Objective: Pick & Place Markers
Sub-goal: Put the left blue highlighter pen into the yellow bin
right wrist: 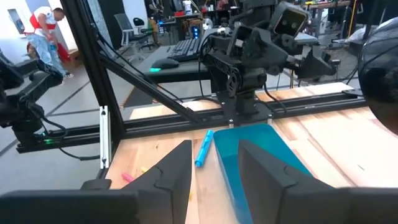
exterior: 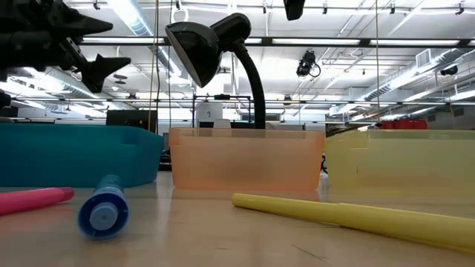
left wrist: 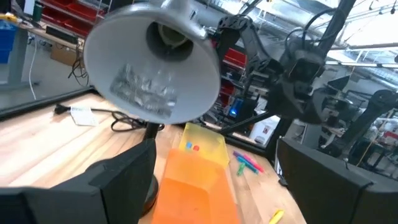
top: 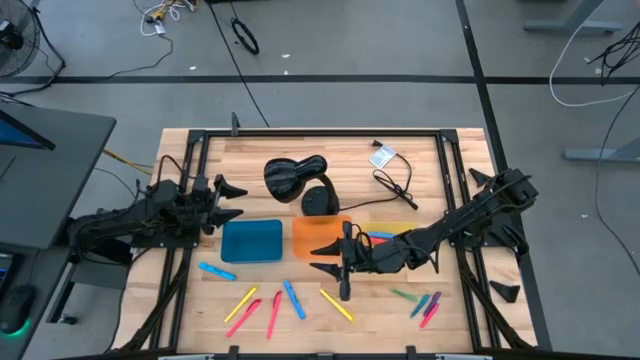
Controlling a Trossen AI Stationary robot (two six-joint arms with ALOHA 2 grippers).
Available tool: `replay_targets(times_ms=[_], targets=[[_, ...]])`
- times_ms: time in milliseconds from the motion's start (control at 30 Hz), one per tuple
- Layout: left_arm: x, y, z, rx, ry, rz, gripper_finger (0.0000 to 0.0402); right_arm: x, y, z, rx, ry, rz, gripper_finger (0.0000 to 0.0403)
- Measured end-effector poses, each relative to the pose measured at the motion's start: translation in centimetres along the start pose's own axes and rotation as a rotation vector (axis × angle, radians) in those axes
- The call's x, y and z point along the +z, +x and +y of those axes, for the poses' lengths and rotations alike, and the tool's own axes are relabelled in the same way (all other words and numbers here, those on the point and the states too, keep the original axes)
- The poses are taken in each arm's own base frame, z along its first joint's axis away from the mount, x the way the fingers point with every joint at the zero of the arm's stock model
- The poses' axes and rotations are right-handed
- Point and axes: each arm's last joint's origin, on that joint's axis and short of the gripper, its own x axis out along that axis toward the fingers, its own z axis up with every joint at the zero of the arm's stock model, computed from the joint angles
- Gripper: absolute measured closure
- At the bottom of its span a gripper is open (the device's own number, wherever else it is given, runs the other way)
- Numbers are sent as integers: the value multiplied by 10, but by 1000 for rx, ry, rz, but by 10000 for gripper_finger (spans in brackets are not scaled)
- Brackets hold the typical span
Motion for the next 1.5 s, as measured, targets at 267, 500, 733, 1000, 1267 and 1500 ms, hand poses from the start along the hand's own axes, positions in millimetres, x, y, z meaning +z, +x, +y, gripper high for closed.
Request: replay_targets(times_ms=[267,500,733,1000,1267,1500], targets=[[26,-14,-13,81,24,174,60,-1,0,0,-1,-11,6,273],[44,-17,-24,61,-56,233,60,-1,0,0,-2,-15,12,273],[58,-4,-34,49,-104,427,66,-1,0,0,-1,-28,13,273],[74,17,-49,102,-49,701,128,-5,-2,4,8,-59,37,273],[71,38,-64,128,-26,926,178,-7,-3,4,7,-71,61,273],[70,53,-88,116,-43,1105,179,-8,-4,5,9,-73,68,273]])
